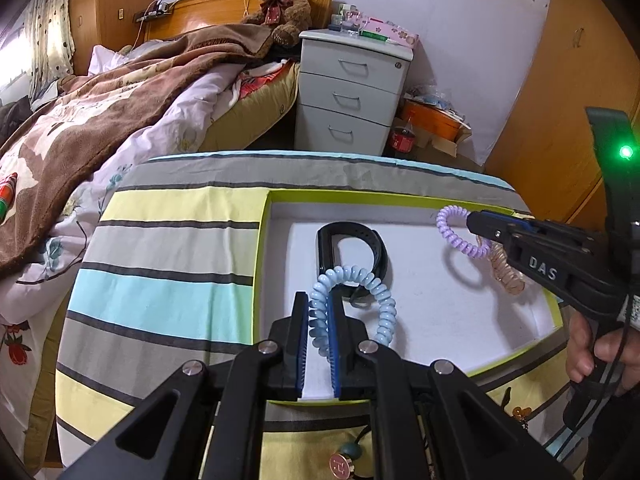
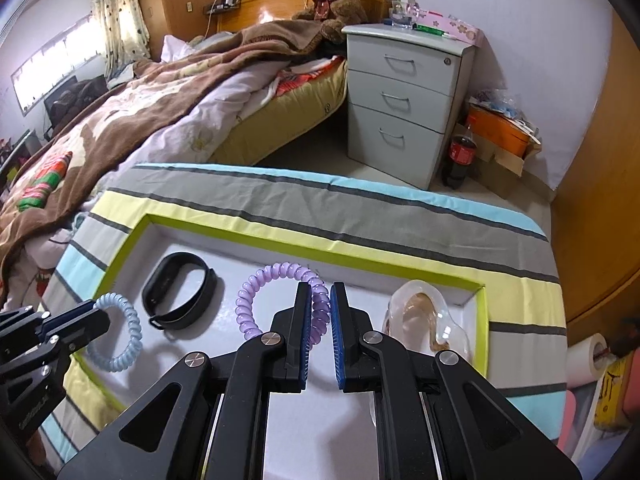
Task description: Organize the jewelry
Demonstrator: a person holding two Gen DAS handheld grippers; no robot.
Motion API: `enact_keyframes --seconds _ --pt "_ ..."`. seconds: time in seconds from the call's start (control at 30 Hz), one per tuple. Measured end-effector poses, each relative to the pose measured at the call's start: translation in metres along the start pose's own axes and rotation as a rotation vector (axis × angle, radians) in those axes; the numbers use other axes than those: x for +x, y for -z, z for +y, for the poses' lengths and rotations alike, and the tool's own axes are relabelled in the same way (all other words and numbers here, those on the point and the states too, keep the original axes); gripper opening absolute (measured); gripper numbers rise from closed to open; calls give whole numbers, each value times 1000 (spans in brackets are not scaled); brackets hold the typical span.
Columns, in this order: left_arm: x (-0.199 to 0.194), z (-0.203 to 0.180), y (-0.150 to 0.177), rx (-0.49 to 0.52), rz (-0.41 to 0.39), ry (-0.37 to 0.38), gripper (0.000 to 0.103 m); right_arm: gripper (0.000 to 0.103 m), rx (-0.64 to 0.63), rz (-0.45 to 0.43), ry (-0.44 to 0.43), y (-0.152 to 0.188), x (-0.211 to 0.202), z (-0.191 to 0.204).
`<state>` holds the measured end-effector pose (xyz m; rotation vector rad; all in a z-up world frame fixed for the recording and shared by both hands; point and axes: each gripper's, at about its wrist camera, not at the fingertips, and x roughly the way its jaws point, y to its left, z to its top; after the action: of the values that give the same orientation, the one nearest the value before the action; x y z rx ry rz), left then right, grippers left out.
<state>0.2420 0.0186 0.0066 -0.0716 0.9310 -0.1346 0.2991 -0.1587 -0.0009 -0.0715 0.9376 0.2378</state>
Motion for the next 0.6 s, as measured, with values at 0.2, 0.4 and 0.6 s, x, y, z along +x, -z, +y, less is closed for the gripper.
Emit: enact_keyframes --seconds 0.2,0.4,0.6 --pt "9 -1 2 1 20 -10 10 10 -21 26 14 -3 14 6" --pt "15 1 4 -6 33 -17 10 10 -38 41 35 -4 24 11" --pt "19 2 6 -6 39 -32 10 10 -31 53 40 -4 29 11"
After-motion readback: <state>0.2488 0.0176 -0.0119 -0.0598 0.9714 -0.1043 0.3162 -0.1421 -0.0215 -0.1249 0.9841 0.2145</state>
